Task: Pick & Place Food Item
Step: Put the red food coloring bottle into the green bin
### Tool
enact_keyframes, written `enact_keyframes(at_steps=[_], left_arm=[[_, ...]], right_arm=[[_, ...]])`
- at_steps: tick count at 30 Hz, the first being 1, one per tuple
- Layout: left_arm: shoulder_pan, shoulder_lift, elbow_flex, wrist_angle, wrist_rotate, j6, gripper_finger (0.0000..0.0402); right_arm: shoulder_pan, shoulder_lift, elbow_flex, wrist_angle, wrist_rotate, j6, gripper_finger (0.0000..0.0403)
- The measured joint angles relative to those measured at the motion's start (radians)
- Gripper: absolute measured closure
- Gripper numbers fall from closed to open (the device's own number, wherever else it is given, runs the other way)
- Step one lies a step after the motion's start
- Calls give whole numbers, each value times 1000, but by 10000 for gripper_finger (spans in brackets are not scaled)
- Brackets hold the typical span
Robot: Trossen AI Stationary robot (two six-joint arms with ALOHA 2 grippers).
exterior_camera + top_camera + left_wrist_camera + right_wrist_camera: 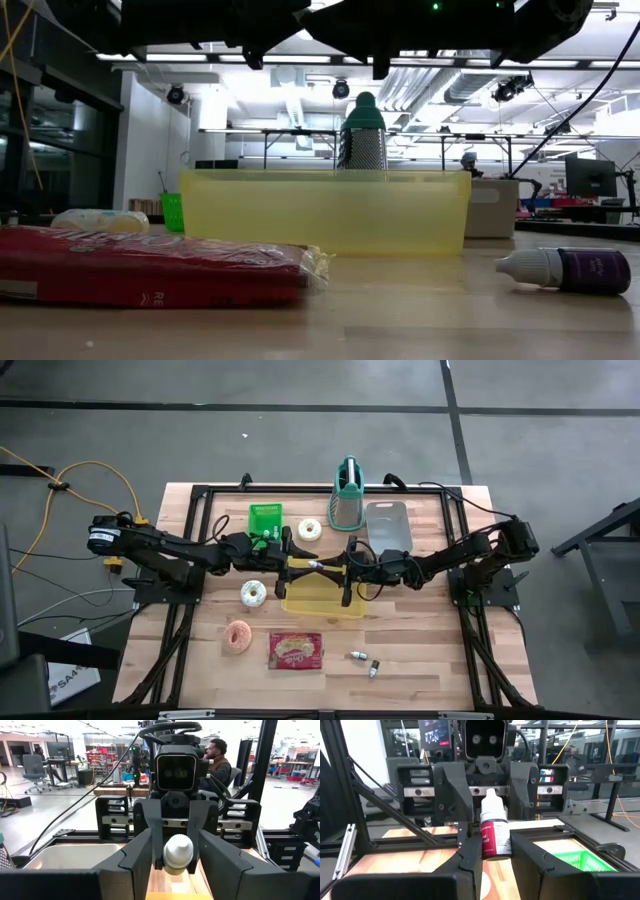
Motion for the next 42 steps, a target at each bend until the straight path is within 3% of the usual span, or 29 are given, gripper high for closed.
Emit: enact_keyframes(at_steps=[11,22,35,42], left_arm=[[0,0,0,-2,0,-12,263],[0,0,-1,-1,3,-28,338],[0,0,-1,-1,3,-29,336],[0,1,-1,-2,3,-30,336]], right_arm=[[0,0,0,2,0,0,328],[0,0,0,2,0,8,328],[2,0,0,5,0,8,327],[2,0,0,6,-1,8,294]])
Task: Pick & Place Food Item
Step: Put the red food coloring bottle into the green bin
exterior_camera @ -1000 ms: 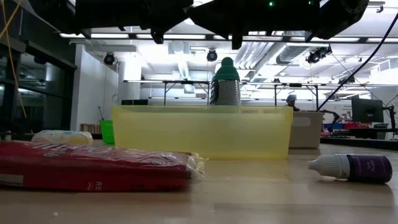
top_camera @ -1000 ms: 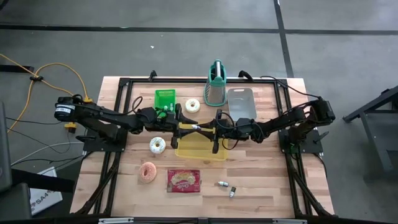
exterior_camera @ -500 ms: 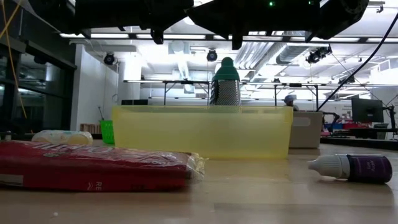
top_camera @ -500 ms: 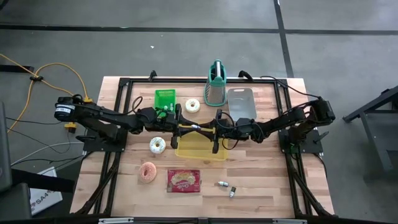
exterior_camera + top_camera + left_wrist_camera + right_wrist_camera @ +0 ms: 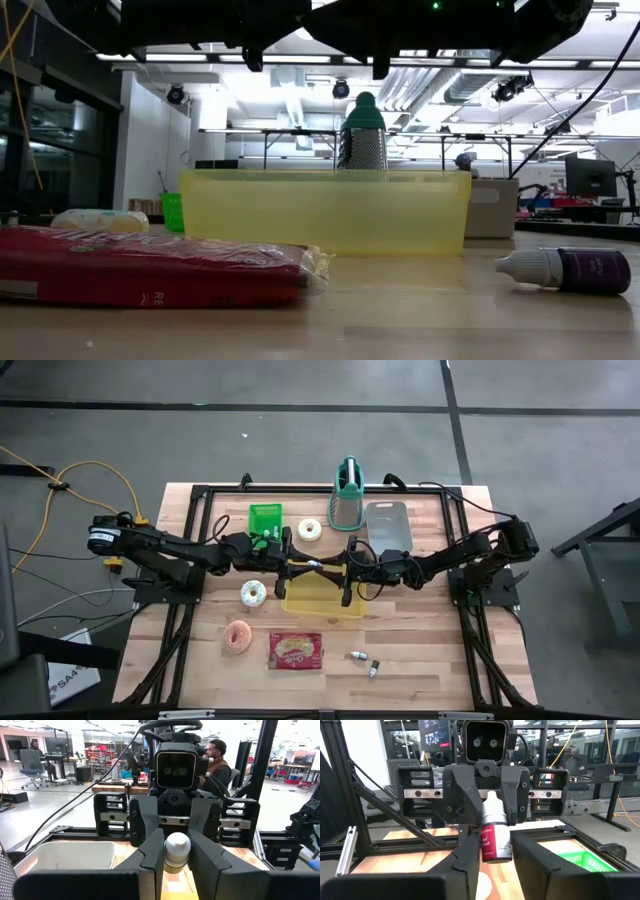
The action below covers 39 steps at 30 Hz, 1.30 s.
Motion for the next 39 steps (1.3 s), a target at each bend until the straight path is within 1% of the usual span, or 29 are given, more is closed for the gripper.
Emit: enact_keyframes(at_steps=[6,10,14,18,21,25,29,39], left_arm=[[0,0,0,1,0,0,337],[0,0,0,2,0,0,337],[0,-5,0,0,-4,0,337],[10,-25,0,-19,-51,-4,337],[36,-62,0,-106,-118,-22,337],[99,-114,0,-275,-180,-87,337],[179,-146,-1,-406,-192,-154,337],[387,-156,0,-609,-190,-235,337]], right_arm=[[0,0,0,-11,0,0,252],[0,0,0,-43,0,0,231],[0,-1,0,-100,35,4,218],[0,-1,0,-168,71,41,214],[0,-1,0,-202,72,62,213],[0,-1,0,-205,69,65,213],[0,-1,0,-209,56,75,213],[8,-1,0,-212,50,76,213]])
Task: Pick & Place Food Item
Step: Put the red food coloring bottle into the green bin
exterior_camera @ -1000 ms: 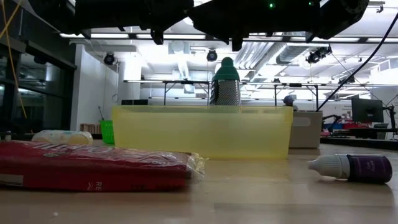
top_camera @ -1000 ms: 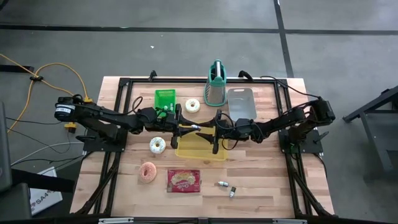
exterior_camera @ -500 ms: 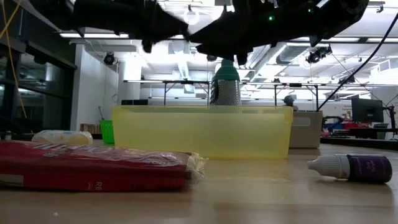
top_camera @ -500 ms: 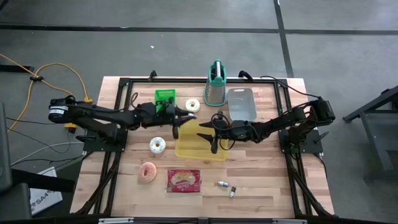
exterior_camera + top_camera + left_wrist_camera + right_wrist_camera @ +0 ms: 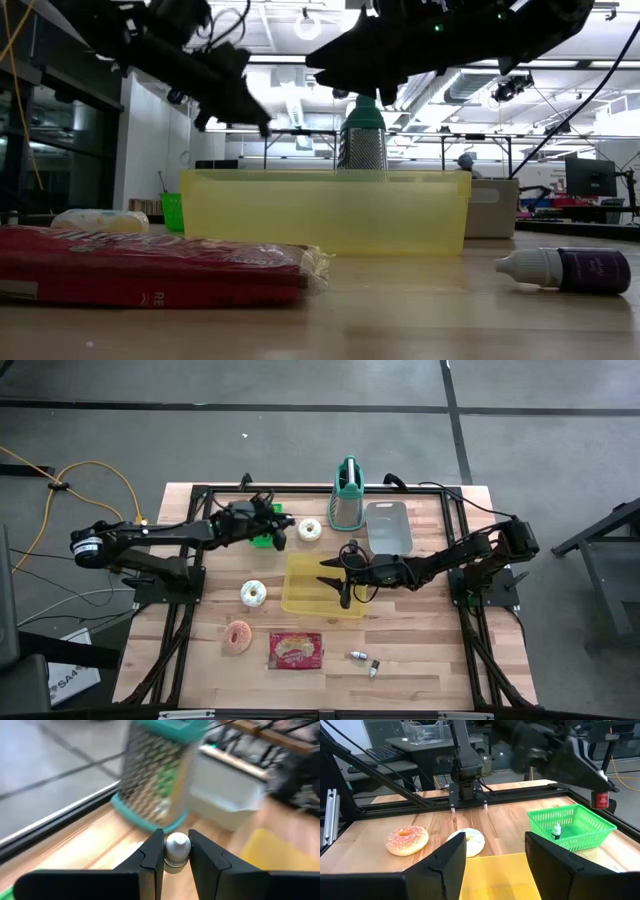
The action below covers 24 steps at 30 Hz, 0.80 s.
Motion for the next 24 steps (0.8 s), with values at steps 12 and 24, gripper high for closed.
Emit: enact_keyframes(at_steps=[12,24], left_arm=[[183,0,-62,-122,-27,-75,337],[166,0,-163,-123,-176,-139,337]], right_arm=[[0,0,0,-2,0,0,213],[0,0,0,-3,0,0,213]])
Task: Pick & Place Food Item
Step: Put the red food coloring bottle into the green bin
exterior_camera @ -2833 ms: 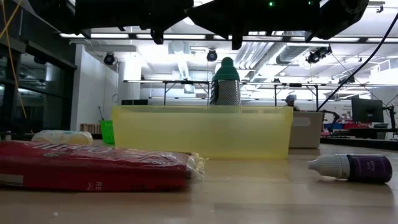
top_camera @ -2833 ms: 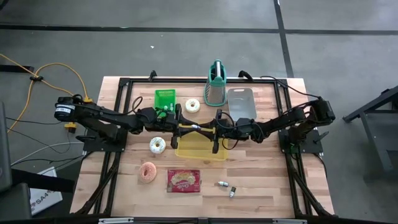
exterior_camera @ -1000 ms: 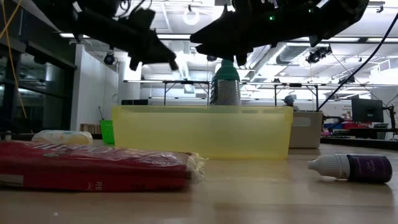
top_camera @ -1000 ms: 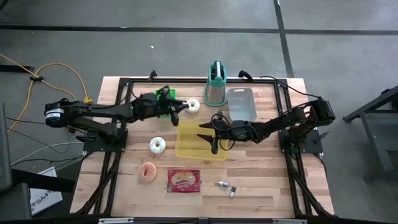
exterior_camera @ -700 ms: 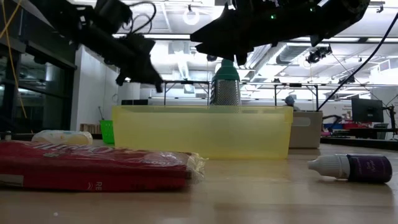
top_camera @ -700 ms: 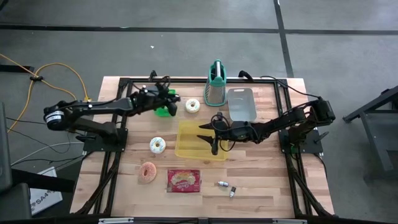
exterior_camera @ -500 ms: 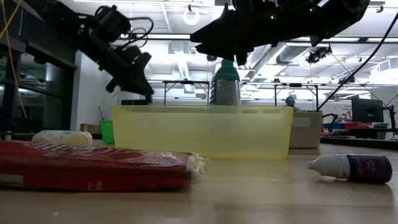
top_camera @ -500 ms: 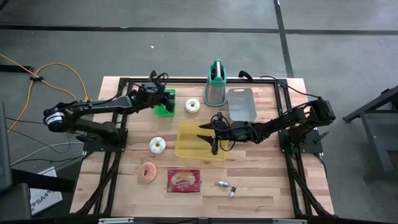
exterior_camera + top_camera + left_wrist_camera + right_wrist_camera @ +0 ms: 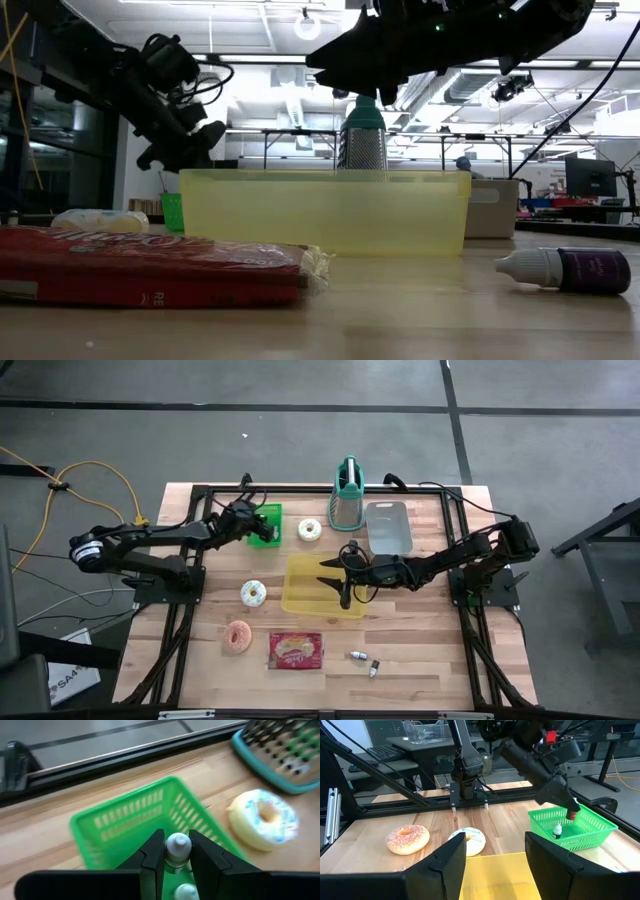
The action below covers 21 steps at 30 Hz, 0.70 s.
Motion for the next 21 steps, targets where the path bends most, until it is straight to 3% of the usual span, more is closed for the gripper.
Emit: enact_keyframes(at_steps=[4,21], left_arm=[[-11,0,-29,0,-41,-18,337],[-12,0,-55,0,-36,-52,317]], right_arm=[[0,0,0,0,0,0,213],[0,0,0,0,0,8,213]])
